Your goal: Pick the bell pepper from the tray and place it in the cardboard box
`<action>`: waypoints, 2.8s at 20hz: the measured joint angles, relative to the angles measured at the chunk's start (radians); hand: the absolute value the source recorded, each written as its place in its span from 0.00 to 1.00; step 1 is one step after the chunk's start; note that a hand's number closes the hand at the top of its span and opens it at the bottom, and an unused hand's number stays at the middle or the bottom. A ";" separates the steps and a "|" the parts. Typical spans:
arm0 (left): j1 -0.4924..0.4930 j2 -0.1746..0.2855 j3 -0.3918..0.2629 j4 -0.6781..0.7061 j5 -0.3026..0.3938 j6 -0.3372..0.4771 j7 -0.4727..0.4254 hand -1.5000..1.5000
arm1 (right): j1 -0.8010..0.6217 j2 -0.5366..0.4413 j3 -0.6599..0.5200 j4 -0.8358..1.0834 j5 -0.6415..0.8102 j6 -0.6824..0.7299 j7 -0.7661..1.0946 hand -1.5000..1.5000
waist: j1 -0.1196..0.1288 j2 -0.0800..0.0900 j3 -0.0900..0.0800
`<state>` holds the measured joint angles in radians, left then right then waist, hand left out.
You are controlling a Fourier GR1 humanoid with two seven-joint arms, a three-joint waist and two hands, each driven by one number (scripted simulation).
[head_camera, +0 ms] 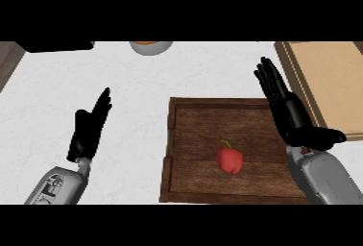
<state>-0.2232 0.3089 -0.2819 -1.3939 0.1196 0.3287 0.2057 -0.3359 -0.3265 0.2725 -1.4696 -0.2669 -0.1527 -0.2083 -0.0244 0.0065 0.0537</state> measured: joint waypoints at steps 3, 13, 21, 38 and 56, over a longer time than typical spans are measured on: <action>0.020 0.020 0.025 -0.031 0.016 -0.011 -0.006 0.50 | 0.025 -0.010 0.003 -0.055 0.035 -0.064 0.067 0.00 | 0.007 -0.009 -0.029; 0.146 0.094 0.198 -0.139 0.210 -0.120 -0.038 0.50 | 0.168 -0.141 0.020 -0.318 0.451 -0.451 0.185 0.00 | -0.013 -0.035 -0.058; 0.202 0.124 0.252 -0.184 0.272 -0.176 -0.042 0.50 | 0.318 -0.286 0.187 -0.543 0.824 -0.369 0.459 0.00 | -0.014 -0.029 -0.064; 0.195 0.131 0.249 -0.230 0.295 -0.221 -0.020 0.50 | 0.164 -0.210 0.406 -0.674 1.058 0.350 1.304 0.00 | 0.048 -0.009 -0.063; 0.205 0.120 0.276 -0.226 0.290 -0.231 -0.012 0.50 | 0.052 0.114 0.394 -0.510 1.067 0.546 1.392 0.00 | 0.026 -0.010 -0.057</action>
<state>-0.0180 0.4293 -0.0058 -1.6203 0.4101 0.0980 0.1935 -0.2835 -0.2122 0.6662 -1.9794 0.8004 0.3930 1.1834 0.0017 -0.0032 -0.0028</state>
